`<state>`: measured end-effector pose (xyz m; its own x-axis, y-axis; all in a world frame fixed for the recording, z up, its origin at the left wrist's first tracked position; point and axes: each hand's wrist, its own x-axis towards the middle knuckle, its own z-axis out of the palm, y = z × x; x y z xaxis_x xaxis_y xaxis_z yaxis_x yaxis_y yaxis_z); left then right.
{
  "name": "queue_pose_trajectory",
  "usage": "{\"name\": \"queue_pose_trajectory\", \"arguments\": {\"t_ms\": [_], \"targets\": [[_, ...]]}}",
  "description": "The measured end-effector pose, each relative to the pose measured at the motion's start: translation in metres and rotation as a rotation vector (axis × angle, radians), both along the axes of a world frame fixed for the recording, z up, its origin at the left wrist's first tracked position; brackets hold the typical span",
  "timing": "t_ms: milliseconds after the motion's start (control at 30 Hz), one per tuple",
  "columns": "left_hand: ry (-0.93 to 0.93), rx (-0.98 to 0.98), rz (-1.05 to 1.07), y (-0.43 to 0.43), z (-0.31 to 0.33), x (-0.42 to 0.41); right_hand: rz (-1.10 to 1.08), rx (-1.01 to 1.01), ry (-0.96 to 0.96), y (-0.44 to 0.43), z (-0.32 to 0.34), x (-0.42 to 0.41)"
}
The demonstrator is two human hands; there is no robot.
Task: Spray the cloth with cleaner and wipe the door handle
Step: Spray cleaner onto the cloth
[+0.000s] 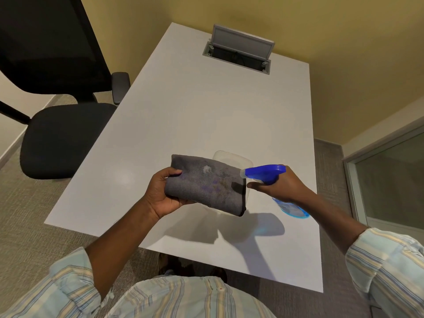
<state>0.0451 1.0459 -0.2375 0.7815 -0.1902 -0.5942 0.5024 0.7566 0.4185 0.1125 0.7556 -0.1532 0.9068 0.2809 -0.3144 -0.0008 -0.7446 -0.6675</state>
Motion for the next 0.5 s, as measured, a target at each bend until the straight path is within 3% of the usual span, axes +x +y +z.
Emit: {"name": "queue_pose_trajectory", "arguments": {"t_ms": [500], "targets": [[0.000, 0.020, -0.034, 0.008, -0.001, 0.004, -0.018, 0.102, 0.054, 0.004, -0.001, 0.006]]}}
